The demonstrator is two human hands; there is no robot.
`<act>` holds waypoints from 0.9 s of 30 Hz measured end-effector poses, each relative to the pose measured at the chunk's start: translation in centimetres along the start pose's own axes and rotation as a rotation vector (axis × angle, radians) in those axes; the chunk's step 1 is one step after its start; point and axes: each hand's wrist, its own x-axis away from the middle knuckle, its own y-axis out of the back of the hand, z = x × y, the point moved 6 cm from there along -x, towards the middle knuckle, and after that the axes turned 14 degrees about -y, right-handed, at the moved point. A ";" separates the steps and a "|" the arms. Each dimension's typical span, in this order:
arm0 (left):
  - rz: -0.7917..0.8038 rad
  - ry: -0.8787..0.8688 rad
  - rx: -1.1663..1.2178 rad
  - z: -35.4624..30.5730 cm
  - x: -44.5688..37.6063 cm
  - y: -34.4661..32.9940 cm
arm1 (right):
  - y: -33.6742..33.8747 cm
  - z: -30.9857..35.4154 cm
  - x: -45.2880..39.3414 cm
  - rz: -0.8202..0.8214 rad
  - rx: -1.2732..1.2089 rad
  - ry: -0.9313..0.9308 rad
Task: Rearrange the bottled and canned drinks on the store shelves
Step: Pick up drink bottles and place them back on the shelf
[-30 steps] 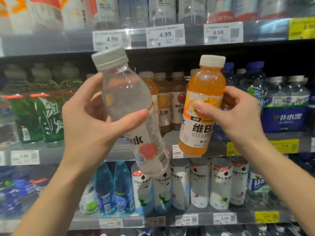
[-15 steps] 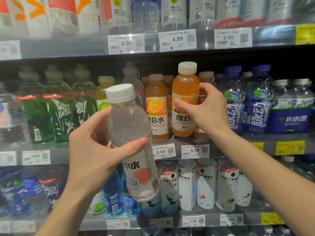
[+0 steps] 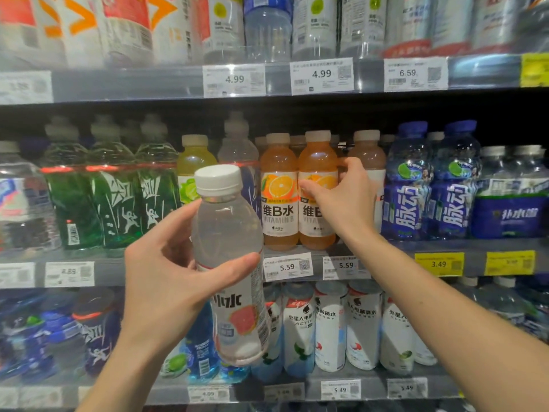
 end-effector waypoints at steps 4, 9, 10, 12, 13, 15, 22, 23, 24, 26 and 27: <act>-0.002 0.020 0.020 -0.1 0.0 -0.4 | -0.5 -0.2 -0.4 0.035 0.009 -0.031; -0.005 0.028 0.028 -0.3 -0.5 -1.0 | -1.0 -0.4 0.4 0.115 0.132 -0.019; -0.008 0.031 0.032 -0.3 -0.6 -1.1 | -1.0 -0.4 0.8 0.121 0.152 -0.016; -0.008 0.036 0.036 -0.4 -0.7 -1.3 | -1.0 -0.4 1.7 0.136 0.161 0.002; -0.005 0.036 0.037 -0.5 -0.7 -1.4 | -0.9 -0.4 2.4 0.143 0.167 0.025; 0.009 0.032 0.034 -0.6 -0.7 -1.5 | -0.1 0.4 4.5 0.135 0.134 0.077; 0.034 0.011 0.001 -0.6 -0.7 -2.1 | 0.9 1.5 11.9 0.823 -0.293 0.097; 0.025 0.015 0.006 -0.5 -0.7 -2.2 | 0.8 1.3 12.5 0.896 -0.303 0.070; 0.016 0.020 0.015 -0.4 -0.6 -2.4 | 0.7 1.1 13.0 0.910 -0.292 0.063; 0.016 0.022 0.032 -0.6 -0.4 -3.0 | 0.7 0.8 13.3 0.821 -0.276 0.064; 0.026 0.017 0.037 -0.7 -0.3 -3.4 | 0.8 0.8 13.2 0.749 -0.283 0.058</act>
